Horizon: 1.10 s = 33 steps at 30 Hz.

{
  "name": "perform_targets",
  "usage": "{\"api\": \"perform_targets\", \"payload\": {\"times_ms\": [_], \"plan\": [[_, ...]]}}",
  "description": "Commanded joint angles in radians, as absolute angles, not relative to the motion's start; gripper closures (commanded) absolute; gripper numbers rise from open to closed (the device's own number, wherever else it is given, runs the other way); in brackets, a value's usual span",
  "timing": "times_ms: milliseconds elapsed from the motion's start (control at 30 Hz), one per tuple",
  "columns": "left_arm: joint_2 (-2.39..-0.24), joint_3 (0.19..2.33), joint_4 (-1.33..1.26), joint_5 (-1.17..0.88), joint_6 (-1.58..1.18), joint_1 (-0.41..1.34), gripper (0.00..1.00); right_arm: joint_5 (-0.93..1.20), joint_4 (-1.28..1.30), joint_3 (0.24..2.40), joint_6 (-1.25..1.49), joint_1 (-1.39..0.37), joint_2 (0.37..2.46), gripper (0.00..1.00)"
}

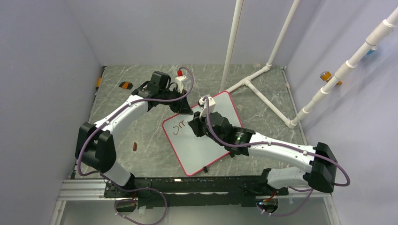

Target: Write a sentence on the whiteboard

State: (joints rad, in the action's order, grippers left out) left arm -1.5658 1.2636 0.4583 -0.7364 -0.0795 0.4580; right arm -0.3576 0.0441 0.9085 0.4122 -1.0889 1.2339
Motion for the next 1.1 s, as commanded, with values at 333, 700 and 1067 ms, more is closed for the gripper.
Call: {"api": "perform_targets", "payload": {"times_ms": [333,700,1067], "plan": [[-1.529,1.299,0.447,-0.598,-0.012,0.469,1.0,-0.36,0.13,0.799,0.454,-1.071,1.161,1.0],[-1.529,1.304,0.45,-0.597,-0.012,0.469,1.0,-0.333,0.126,0.808,0.444,-1.07,1.084,1.0],[-1.536,1.313,0.454,-0.6,-0.012,0.469,1.0,-0.365,0.078,0.853,0.42,-1.065,1.094,1.0]]}}
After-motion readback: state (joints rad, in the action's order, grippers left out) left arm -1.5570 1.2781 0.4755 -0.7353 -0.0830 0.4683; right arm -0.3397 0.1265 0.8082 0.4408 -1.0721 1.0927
